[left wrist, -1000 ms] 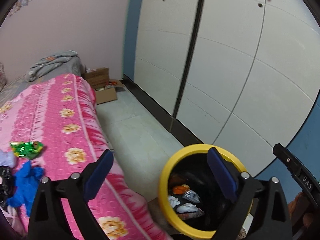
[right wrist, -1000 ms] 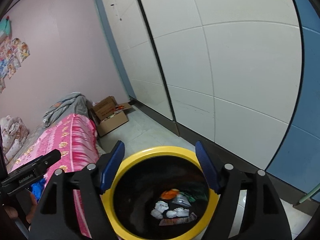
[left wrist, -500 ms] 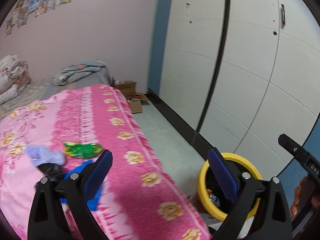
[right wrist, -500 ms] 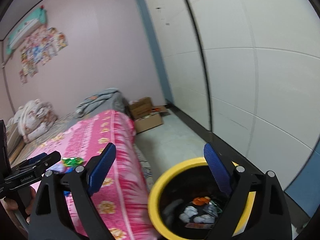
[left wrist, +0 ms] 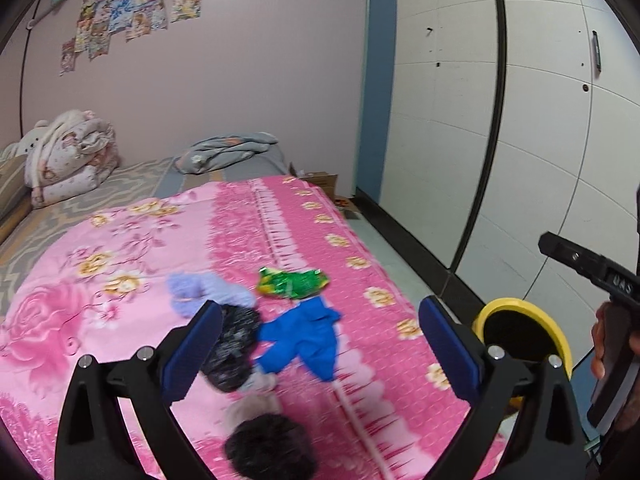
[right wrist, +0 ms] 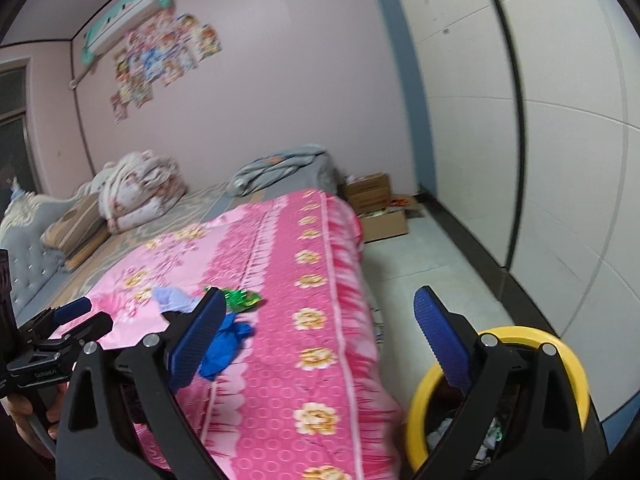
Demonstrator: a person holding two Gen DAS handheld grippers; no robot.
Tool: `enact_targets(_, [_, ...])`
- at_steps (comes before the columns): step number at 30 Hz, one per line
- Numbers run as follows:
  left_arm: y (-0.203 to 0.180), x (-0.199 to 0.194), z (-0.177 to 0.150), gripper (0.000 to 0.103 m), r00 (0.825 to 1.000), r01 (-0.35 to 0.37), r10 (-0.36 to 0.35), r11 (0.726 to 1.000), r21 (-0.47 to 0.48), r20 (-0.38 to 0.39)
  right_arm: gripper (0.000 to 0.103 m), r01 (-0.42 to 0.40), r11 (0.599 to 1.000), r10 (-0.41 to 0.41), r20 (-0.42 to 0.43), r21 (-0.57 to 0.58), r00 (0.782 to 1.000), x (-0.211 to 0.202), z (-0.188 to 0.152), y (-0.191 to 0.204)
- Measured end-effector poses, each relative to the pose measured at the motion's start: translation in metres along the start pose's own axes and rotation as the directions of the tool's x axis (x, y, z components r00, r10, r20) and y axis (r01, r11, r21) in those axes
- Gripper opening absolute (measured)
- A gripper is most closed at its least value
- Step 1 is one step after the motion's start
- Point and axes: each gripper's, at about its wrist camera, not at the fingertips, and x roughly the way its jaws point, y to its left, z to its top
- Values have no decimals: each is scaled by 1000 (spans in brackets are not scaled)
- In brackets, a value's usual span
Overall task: Collect trash
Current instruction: 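Move both tools back over the bed toward the remaining trash, then grasp the blue glove with the right tool while the left tool grasps the black bag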
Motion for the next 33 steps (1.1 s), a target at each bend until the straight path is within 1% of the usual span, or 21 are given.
enact_targets(5, [20,-6,-18,95,999,-27,27,1000,5,-27,91,-83,995,79,-68,-55,995,31,-2,31])
enact_targets(11, [39,1,-44,95,997,-30,27,999,-35,-78,91,-177,979,158,-172,-102,972,74,-12,60])
enact_targets(16, [48,15,-66,95,992,-29,22,998,-57,-122,91,-204,966,166,-227,-158,960,106,-25,82])
enact_targets(20, [56,27,-78,95,989,-11,-5,994,-107,-151,91,-227,956,174,-262,-187,949,131,-36,98])
enact_targets(25, [61,38,-91,95,985,2,-28,989,-149,-172,91,-259,938,177,-326,-230,929,167,-52,116])
enact_targets(30, [70,50,-104,95,981,8,-47,979,-203,-188,91,-267,932,163,-374,-246,913,197,-65,130])
enact_targets(33, [74,57,-109,95,979,10,-56,974,-228,-197,91,-263,927,146,-388,-266,910,211,-70,137])
